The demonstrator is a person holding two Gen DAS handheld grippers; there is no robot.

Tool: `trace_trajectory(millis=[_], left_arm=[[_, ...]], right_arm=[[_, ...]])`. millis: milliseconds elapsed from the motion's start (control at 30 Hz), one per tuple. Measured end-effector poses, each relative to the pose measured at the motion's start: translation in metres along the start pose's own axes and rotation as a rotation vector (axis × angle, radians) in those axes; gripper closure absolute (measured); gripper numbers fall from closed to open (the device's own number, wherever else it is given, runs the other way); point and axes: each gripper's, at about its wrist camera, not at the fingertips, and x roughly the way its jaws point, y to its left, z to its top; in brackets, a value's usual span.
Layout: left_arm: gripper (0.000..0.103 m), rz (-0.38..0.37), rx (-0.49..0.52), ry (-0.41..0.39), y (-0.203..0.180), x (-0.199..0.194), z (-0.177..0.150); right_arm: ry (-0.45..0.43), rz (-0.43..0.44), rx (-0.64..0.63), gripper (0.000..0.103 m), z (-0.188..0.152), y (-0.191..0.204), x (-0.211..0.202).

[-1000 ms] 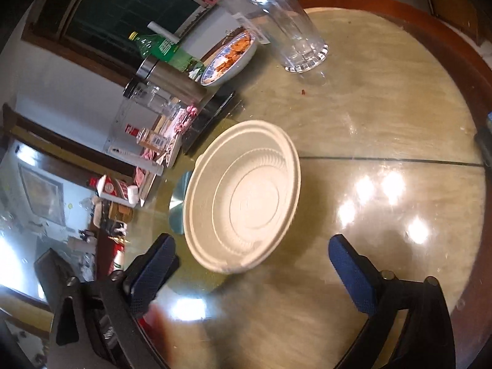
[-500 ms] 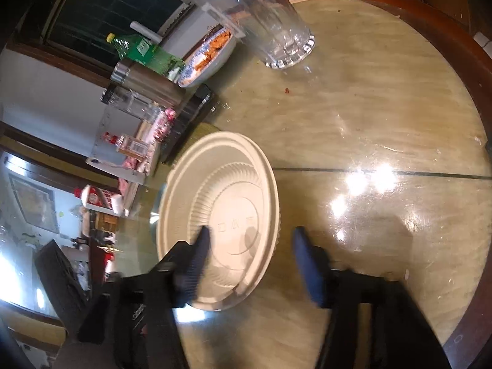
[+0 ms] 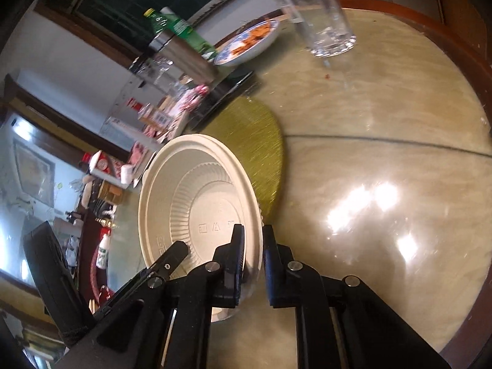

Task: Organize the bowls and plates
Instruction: 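Lift the second beige bowl with both grippers and carry it toward the stack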

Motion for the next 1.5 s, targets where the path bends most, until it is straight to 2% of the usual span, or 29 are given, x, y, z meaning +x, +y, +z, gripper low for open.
trace_trajectory(millis=[167,500,800,1500], left_arm=[[0.089,0.034,-0.013,-0.01,0.021,-0.015,-0.013],[0.089,0.009,-0.002,-0.009,0.029,-0.027,-0.029],[0.089,-0.001,-0.005,-0.013,0.039,-0.037,-0.042],[0.088,0.026,-0.053,-0.04,0.074,-0.061,-0.064]], right_arm=[[0.021,0.015,-0.039,0.092,-0.02,0.017,0.002],[0.015,-0.017,-0.064,0.092,-0.047,0.029,-0.011],[0.011,-0.031,-0.086,0.091,-0.06,0.037,-0.018],[0.031,-0.017,-0.164,0.091,-0.089,0.069,-0.019]])
